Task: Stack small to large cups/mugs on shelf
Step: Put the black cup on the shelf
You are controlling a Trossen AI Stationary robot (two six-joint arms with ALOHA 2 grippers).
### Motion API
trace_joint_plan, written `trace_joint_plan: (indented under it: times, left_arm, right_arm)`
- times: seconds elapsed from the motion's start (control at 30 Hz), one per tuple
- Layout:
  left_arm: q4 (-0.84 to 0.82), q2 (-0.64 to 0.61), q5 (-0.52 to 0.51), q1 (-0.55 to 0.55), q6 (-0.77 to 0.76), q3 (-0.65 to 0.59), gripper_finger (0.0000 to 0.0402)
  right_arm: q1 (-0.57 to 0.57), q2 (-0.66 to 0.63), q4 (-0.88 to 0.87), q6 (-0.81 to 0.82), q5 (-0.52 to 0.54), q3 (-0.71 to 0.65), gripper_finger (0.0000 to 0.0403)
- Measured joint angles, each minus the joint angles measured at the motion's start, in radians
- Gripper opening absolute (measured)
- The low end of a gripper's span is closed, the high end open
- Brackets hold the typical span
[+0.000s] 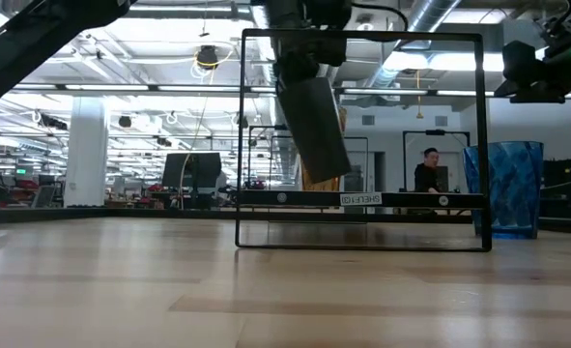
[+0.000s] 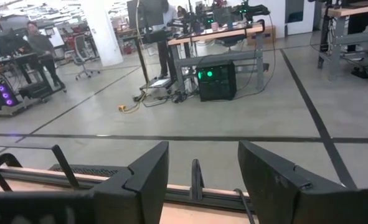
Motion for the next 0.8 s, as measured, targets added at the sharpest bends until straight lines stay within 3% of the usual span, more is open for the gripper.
trace_joint_plan:
  times: [0.8]
  left_arm:
    - [-0.012,0.009,0.022,0.004,0.032,-0.006,0.0000]
  right_arm:
    - [0.000,0.000,0.000,0.000,0.000,0.000,0.0214]
